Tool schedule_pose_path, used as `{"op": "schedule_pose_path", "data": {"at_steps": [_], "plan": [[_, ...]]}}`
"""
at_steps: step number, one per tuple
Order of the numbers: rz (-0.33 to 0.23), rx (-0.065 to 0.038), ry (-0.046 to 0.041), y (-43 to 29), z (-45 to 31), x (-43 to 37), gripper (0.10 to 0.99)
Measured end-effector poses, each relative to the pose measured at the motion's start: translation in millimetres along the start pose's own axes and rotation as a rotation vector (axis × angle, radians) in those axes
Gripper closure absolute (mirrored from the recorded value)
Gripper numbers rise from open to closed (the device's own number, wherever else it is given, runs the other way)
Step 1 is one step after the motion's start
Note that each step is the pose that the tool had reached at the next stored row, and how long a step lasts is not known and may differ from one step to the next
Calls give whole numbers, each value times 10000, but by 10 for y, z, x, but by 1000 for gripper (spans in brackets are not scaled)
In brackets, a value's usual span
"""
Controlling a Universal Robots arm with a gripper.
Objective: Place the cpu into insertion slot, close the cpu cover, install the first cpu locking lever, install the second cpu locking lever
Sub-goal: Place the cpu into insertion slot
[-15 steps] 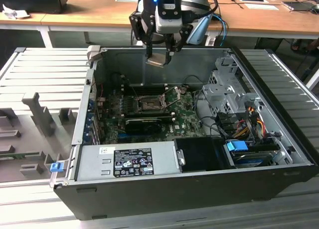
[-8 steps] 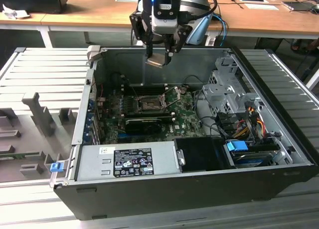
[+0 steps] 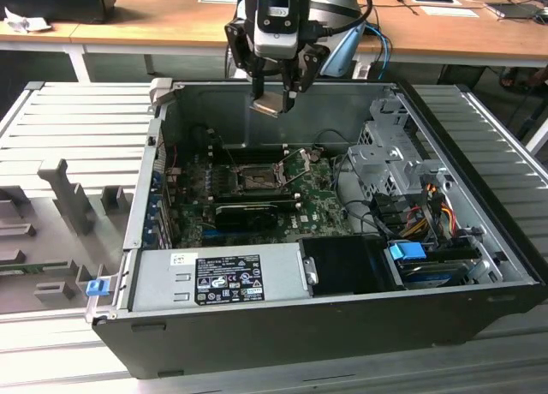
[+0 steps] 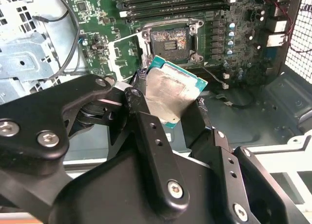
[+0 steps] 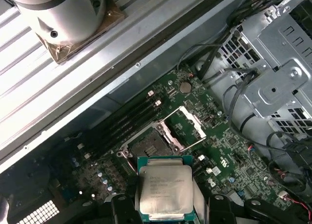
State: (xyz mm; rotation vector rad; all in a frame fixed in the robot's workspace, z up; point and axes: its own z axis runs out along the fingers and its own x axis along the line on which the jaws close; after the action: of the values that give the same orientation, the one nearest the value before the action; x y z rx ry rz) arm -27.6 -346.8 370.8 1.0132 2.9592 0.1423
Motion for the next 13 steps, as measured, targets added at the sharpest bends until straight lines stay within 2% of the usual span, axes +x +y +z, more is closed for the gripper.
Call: {"op": "schedule_pose_path", "data": {"at_steps": [13], "plan": [[944,-19,-84,0,3,0,561]]}}
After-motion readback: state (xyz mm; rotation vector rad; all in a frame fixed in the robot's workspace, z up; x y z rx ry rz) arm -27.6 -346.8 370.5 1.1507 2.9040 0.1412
